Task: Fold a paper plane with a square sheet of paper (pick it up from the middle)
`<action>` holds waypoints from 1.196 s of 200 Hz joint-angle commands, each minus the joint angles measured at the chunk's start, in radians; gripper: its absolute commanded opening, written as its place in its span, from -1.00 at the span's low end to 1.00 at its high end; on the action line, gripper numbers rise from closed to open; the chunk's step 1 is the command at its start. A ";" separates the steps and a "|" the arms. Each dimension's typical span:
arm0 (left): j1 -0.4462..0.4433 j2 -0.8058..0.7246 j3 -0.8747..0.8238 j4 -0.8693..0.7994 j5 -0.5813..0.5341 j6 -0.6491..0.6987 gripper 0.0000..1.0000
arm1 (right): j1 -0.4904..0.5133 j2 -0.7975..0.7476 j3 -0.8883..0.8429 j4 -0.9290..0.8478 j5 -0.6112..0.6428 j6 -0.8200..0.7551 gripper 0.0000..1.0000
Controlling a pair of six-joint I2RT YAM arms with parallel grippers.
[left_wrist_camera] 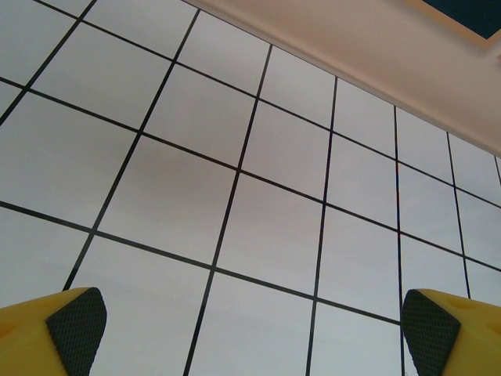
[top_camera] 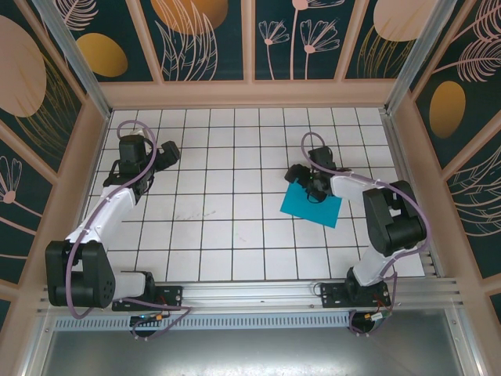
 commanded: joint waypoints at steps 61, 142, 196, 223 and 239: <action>0.007 0.016 -0.020 0.057 0.025 0.006 0.98 | 0.338 0.005 -0.072 -0.173 0.003 0.034 0.86; 0.007 0.024 -0.038 0.078 0.043 -0.002 0.97 | 0.414 -0.198 0.085 -0.451 0.316 0.034 0.98; 0.007 0.029 -0.032 0.074 0.044 -0.001 0.97 | 0.410 -0.083 0.066 -0.422 0.298 -0.013 0.96; 0.007 0.030 -0.033 0.074 0.044 0.001 0.97 | 0.407 -0.049 0.059 -0.387 0.273 -0.026 0.88; 0.007 0.033 -0.033 0.073 0.044 0.002 0.97 | 0.407 -0.026 0.060 -0.385 0.268 -0.031 0.86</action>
